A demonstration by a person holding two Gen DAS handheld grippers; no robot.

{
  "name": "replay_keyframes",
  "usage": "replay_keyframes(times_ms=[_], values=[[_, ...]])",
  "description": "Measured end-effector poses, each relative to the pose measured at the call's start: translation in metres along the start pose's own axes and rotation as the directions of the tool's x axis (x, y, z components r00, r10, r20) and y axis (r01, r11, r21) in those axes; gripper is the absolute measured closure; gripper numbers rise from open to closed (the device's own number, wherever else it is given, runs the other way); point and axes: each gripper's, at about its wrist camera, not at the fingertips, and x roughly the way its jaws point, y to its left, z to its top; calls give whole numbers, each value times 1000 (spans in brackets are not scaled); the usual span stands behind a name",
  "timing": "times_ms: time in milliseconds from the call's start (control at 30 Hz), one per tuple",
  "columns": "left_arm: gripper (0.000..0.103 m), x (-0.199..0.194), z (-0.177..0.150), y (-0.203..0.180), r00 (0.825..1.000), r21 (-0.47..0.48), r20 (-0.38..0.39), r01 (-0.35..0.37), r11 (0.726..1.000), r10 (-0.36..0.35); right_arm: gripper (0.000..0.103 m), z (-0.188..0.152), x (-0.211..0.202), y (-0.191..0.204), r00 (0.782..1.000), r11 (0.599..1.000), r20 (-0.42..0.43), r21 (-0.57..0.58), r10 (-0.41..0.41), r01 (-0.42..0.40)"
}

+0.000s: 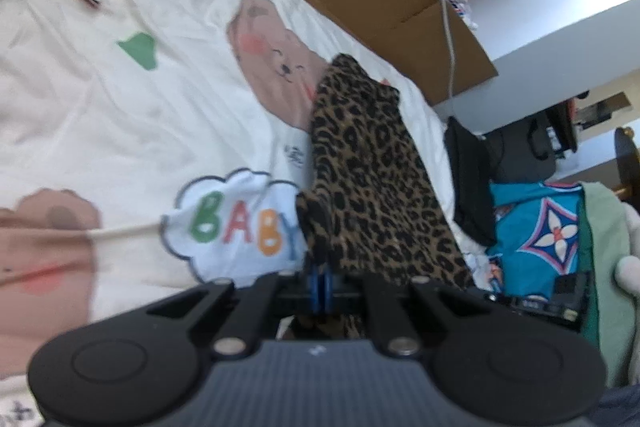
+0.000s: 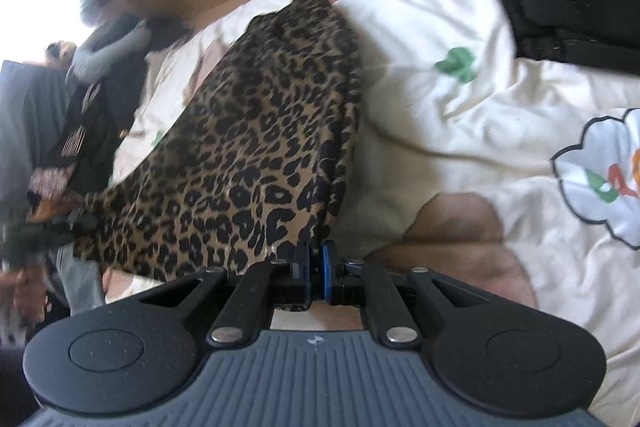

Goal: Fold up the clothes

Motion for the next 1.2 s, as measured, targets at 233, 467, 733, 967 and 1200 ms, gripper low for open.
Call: replay_keyframes(times_ms=[233,467,733,967,1200], values=[[100,2,2,19,999,16,-39,-32,999,33,99,-8,10,4,998,999,-57,-32,-13,11],[99,50,-19,47,987,15,-123,-103,995,104,99,-14,40,-19,990,998,-123,2,-63,64],[92,70,-31,59,973,-16,-159,-173,985,169,97,-16,51,-26,982,994,-153,7,-106,108],[57,44,-14,34,931,36,-180,-318,947,319,72,7,4,-3,971,972,-66,-58,-231,227],[53,11,23,-7,935,100,-86,-337,936,345,58,35,-48,6,969,968,63,-63,-238,241]])
